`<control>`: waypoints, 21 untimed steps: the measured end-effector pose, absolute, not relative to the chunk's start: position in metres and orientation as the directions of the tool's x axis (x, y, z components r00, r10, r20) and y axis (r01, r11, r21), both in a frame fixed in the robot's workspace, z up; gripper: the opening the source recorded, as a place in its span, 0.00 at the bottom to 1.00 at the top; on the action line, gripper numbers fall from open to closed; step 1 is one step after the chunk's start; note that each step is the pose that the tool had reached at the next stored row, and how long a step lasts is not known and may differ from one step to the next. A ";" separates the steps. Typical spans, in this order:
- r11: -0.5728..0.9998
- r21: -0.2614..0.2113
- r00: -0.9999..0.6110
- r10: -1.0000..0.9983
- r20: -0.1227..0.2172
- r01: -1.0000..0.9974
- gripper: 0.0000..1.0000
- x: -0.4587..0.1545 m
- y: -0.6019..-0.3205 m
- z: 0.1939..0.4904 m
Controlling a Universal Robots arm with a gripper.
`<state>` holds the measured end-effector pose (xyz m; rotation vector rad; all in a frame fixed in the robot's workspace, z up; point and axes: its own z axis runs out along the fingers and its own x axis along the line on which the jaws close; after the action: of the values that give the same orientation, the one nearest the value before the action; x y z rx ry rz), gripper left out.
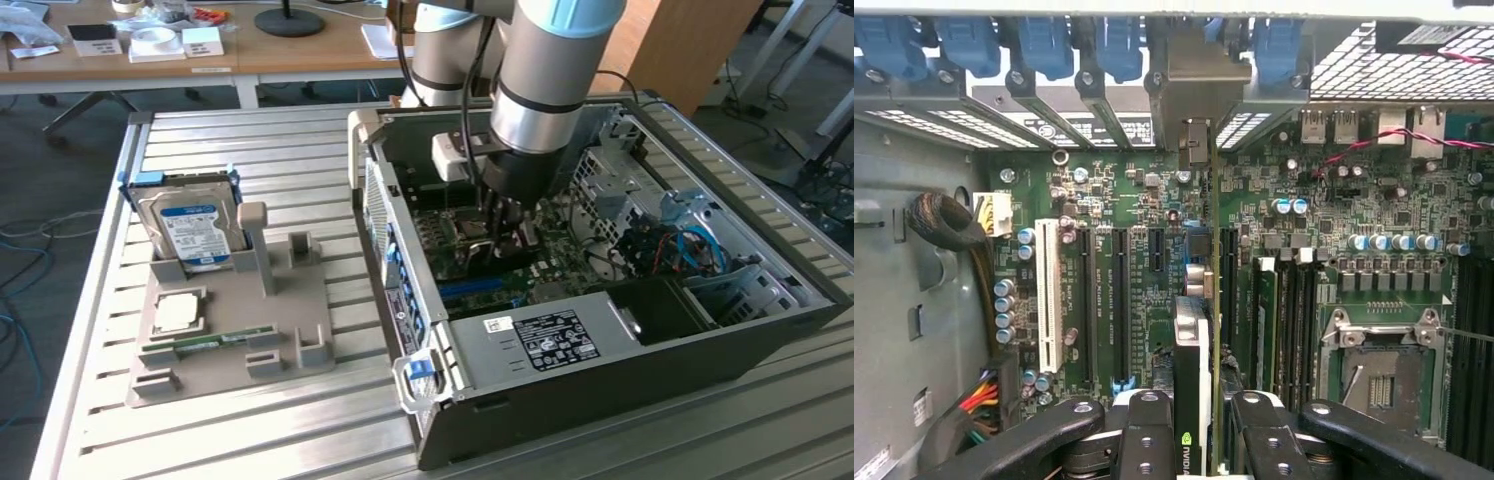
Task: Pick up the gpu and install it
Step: 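Insert the gpu into the slot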
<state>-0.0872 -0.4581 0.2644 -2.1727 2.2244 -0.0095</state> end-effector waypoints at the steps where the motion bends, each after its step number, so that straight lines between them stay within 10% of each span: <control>1: 0.024 -0.027 -0.023 -1.000 -0.019 -0.999 0.27 -0.087 -0.458 0.264; 21: 0.024 -0.015 -0.024 -1.000 -0.018 -1.000 0.27 -0.087 -0.458 0.259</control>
<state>-0.0870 -0.4581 0.2588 -2.1782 2.2306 0.0030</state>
